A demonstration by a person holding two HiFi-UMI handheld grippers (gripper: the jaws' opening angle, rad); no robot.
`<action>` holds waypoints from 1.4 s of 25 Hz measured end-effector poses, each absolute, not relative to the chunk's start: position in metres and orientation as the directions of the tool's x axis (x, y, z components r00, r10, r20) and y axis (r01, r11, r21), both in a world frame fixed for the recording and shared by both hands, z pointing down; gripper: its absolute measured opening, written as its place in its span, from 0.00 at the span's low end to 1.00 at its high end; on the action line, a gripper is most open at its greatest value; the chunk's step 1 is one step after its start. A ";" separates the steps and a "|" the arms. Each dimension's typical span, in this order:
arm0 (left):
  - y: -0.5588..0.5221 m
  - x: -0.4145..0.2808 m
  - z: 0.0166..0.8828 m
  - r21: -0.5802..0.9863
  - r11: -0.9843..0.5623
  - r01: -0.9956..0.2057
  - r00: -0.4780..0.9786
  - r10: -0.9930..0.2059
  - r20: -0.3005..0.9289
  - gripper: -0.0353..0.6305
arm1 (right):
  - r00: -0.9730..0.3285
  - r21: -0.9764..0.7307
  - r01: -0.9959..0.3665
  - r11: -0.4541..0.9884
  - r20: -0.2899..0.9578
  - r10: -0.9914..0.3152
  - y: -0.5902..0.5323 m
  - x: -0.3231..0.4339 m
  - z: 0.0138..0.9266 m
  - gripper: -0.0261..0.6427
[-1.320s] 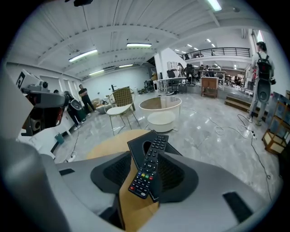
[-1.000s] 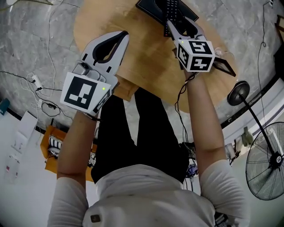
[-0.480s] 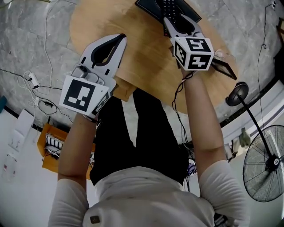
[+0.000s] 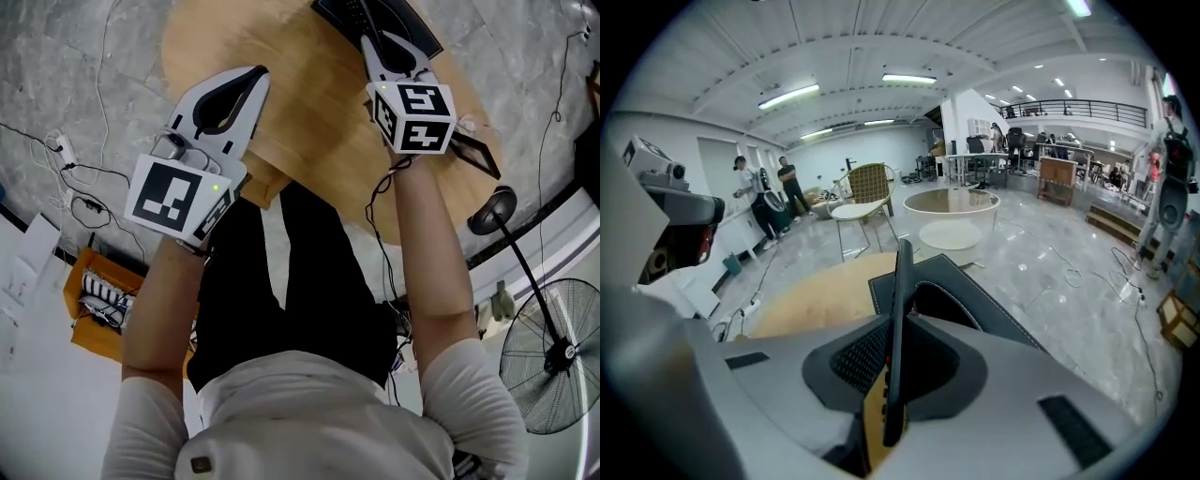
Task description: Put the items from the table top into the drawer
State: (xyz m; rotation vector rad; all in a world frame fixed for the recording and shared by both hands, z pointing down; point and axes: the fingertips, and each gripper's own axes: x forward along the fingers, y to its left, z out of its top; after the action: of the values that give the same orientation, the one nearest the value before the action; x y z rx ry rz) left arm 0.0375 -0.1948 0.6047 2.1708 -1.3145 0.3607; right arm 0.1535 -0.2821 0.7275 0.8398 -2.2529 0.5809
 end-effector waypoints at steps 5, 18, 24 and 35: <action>-0.179 0.016 0.594 0.327 -0.325 -0.887 0.454 -0.743 0.492 0.07 | -0.588 -0.177 -0.684 0.708 0.708 -0.391 -0.265 0.138 0.723 0.14; -0.103 -0.054 0.590 0.319 -0.268 -0.909 0.398 -0.785 0.474 0.07 | -0.621 -0.169 -0.611 0.773 0.707 -0.337 -0.182 0.065 0.716 0.14; -0.051 -0.102 0.601 0.322 -0.215 -0.922 0.355 -0.801 0.482 0.07 | -0.632 -0.178 -0.558 0.811 0.724 -0.276 -0.121 0.021 0.733 0.14; 0.033 -0.160 0.632 0.338 -0.110 -0.935 0.279 -0.818 0.503 0.07 | -0.646 -0.227 -0.439 0.869 0.752 -0.130 -0.006 -0.043 0.778 0.14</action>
State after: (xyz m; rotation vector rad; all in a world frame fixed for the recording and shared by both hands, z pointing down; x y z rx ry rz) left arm -0.1601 0.0330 0.6325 1.9560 -1.5696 0.2524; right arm -0.0434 -0.0060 0.7785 0.4086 -2.2506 0.5050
